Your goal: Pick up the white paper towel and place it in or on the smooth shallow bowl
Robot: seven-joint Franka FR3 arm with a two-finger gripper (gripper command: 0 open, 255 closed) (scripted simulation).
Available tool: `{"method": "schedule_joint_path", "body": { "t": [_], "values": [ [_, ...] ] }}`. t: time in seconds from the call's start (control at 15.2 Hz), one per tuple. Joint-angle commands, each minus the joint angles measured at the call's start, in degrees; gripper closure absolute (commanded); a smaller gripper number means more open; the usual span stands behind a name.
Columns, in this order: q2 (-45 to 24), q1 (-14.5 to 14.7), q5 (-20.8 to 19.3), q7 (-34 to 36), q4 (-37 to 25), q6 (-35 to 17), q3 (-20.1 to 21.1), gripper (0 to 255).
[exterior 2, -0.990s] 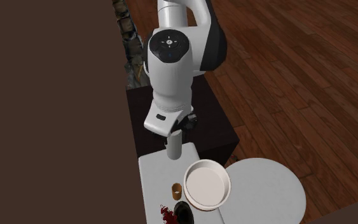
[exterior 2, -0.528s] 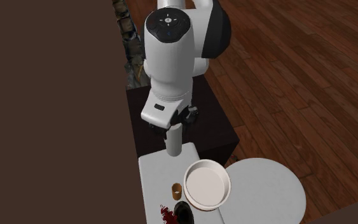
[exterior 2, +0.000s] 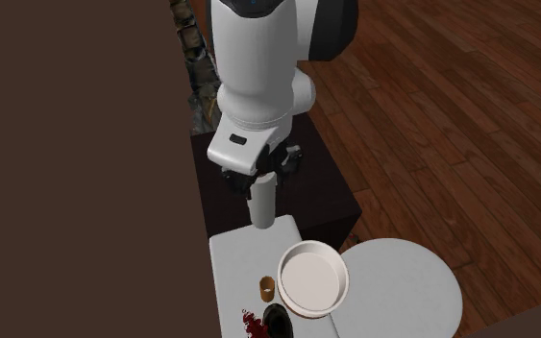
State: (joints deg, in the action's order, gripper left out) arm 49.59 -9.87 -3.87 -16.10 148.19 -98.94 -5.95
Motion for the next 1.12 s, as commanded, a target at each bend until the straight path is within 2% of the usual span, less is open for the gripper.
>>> {"method": "schedule_joint_path", "body": {
  "t": [0.0, 0.2, 0.59, 1.06],
  "values": [
    [-0.27, 0.03, 0.05, -0.09, -1.67, 1.42, 0.02, 255],
    [-0.53, 0.09, 0.17, -0.09, -3.75, 3.24, 0.14, 255],
    [-11.17, 2.65, 3.69, 4.85, -14.89, 3.8, 4.56, 255],
    [-24.0, 4.41, 5.78, 10.22, -30.42, 6.42, 8.84, 255]
  ]
}}
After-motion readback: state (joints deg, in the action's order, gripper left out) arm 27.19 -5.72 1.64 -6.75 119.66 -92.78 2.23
